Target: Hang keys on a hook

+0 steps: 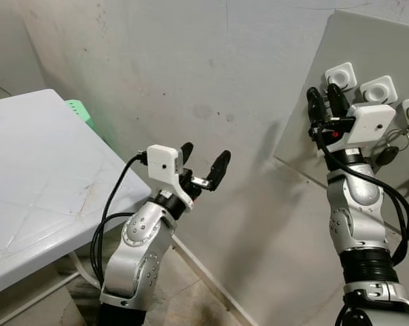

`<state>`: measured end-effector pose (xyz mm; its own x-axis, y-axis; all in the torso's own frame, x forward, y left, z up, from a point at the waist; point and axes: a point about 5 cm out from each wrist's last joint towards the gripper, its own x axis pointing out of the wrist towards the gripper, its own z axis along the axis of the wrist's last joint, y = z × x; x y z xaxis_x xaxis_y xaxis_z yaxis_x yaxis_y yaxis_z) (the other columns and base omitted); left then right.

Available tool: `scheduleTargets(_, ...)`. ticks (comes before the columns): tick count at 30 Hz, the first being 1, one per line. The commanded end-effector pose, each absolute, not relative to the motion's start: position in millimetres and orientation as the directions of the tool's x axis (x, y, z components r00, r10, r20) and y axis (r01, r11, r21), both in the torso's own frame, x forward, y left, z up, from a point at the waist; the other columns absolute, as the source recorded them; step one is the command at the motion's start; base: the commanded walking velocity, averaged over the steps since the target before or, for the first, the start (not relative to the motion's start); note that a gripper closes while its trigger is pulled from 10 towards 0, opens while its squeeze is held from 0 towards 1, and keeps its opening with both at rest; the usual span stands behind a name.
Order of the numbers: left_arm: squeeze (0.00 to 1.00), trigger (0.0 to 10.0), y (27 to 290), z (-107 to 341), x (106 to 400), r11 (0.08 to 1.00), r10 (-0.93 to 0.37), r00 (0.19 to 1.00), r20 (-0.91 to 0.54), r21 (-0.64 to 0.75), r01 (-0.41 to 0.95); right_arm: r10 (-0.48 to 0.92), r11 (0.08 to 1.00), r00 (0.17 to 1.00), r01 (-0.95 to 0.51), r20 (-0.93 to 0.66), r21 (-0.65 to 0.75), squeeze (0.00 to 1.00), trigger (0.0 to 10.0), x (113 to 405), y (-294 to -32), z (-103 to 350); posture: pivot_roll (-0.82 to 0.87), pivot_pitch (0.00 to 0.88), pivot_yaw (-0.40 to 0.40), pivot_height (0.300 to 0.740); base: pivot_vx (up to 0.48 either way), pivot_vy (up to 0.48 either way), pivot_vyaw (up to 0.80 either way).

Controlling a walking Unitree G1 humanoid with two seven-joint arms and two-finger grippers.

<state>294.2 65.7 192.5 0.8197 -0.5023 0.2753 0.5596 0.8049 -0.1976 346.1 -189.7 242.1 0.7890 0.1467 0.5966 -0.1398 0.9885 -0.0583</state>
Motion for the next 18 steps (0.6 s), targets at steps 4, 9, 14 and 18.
scheduleTargets(4, 0.0, 10.0, 63.9, 198.8, 292.3, 0.8, -0.505, 0.812, 0.294, -0.194, 0.568, 0.177, 0.984, 0.772, -0.162, 0.611, -0.08, 1.0, 10.0, 340.8, -188.9, 241.4, 0.02, 0.029, -0.09, 0.74, 0.0, 0.0, 0.0)
scheduleTargets(9, 0.0, 10.0, 63.2, 198.1, 291.8, 0.799, -0.505, 0.812, 0.293, -0.197, 0.568, 0.168, 0.986, 0.772, -0.146, 0.612, -0.086, 1.0, 10.0, 339.3, -189.4, 239.0, 0.02, 0.023, -0.088, 0.74, 0.0, 0.0, 0.0)
scheduleTargets(14, 0.0, 10.0, 61.7, 198.2, 291.1, 0.795, -0.508, 0.81, 0.294, -0.202, 0.572, 0.166, 0.986, 0.766, -0.121, 0.621, -0.114, 0.0, 10.0, 338.2, -188.6, 240.1, 0.02, 0.023, -0.088, 0.74, 0.0, 0.0, 0.0)
scheduleTargets(18, 0.0, 10.0, 62.2, 198.5, 291.6, 0.796, -0.507, 0.81, 0.294, -0.202, 0.571, 0.142, 0.989, 0.754, -0.087, 0.641, -0.117, 0.0, 10.0, 337.2, -189.8, 242.2, 0.03, 0.017, -0.089, 0.74, 0.0, 0.0, 0.0)
